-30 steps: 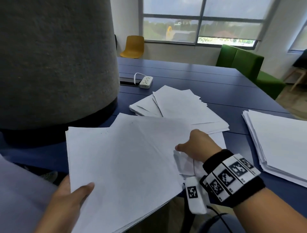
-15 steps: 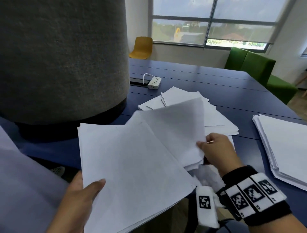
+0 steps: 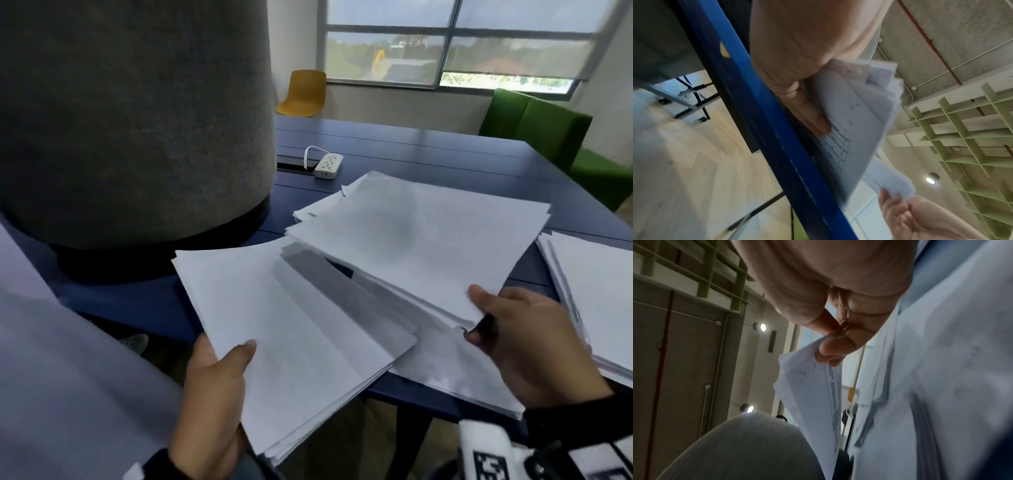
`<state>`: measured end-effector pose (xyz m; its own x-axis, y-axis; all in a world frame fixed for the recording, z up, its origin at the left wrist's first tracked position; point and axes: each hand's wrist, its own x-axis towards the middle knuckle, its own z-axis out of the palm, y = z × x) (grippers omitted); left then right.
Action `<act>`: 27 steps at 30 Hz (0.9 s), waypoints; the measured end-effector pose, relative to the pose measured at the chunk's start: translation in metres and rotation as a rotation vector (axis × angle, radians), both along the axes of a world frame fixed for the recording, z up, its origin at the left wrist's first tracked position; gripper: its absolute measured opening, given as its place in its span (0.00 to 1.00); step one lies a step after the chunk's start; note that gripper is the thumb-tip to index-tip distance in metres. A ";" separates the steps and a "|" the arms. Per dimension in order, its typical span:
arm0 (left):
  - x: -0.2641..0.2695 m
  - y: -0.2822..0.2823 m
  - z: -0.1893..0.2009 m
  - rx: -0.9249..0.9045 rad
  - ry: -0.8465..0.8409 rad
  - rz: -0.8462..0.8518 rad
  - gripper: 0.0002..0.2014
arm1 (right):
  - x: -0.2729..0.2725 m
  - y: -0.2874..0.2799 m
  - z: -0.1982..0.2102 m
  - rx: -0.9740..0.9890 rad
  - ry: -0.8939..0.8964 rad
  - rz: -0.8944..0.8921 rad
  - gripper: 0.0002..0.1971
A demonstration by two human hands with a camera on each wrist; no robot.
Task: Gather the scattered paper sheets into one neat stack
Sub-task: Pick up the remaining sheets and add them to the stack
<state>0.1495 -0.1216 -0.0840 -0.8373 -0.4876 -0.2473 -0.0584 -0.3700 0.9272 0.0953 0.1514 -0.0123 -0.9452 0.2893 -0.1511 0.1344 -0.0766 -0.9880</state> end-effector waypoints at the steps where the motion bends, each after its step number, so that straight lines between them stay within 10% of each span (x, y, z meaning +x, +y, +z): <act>1: -0.001 0.005 0.001 0.021 -0.003 0.002 0.14 | 0.004 -0.007 -0.005 -0.020 -0.024 0.033 0.13; 22: -0.003 0.018 0.006 0.034 -0.016 -0.011 0.13 | 0.037 -0.096 -0.034 0.040 -0.287 0.436 0.13; 27: -0.003 0.013 0.001 0.017 -0.001 -0.026 0.16 | 0.029 -0.078 -0.021 0.338 -0.215 0.362 0.22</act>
